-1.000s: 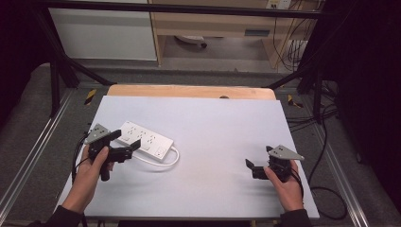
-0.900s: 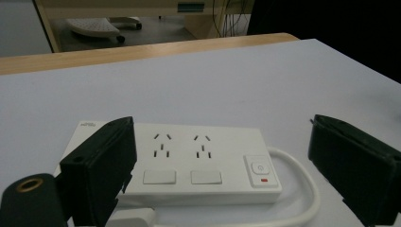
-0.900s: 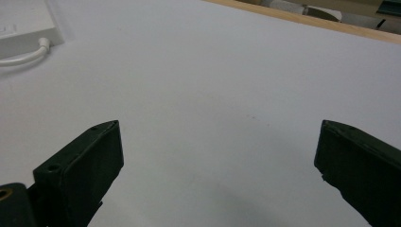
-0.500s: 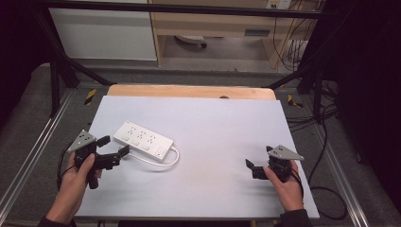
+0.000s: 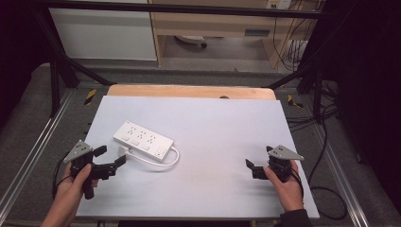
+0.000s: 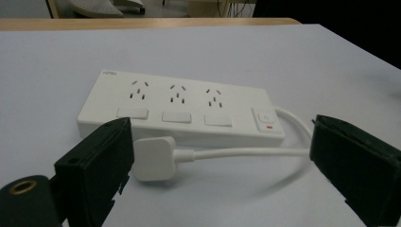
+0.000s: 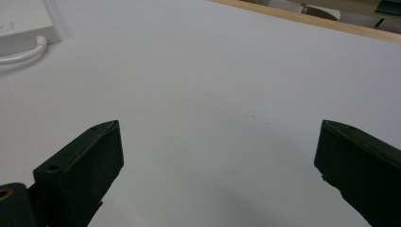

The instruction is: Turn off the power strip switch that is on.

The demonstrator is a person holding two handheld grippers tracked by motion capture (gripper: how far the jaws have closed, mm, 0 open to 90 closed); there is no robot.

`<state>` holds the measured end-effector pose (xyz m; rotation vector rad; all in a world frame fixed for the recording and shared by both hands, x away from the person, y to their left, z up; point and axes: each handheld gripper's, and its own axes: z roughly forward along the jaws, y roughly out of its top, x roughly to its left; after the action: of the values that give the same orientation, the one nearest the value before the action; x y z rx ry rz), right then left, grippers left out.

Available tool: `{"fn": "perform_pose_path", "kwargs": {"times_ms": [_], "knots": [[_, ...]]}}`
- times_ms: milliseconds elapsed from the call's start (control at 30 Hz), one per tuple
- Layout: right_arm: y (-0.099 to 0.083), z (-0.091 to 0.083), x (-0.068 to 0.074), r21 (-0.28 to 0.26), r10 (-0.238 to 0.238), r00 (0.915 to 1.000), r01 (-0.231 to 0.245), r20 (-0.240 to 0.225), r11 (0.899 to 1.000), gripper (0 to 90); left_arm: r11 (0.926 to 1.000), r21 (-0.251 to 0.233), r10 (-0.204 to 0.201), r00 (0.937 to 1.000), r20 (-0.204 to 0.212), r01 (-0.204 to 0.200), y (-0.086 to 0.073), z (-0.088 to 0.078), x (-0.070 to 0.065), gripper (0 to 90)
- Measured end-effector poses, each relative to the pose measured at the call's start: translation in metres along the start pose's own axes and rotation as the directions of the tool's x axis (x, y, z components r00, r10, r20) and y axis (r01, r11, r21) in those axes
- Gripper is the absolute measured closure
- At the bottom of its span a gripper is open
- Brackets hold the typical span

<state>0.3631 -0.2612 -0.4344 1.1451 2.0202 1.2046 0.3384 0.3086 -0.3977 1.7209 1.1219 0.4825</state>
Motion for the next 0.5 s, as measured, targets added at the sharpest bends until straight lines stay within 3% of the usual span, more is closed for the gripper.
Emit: {"fn": "perform_pose_path", "kwargs": {"times_ms": [500], "knots": [[-0.001,0.001,-0.001,0.018,0.006,1.0000,-0.006,0.004,1.000,2.6,0.9986,0.051,0.009,0.9997,0.023,-0.010,-0.023,0.005,-0.009,7.4]]}}
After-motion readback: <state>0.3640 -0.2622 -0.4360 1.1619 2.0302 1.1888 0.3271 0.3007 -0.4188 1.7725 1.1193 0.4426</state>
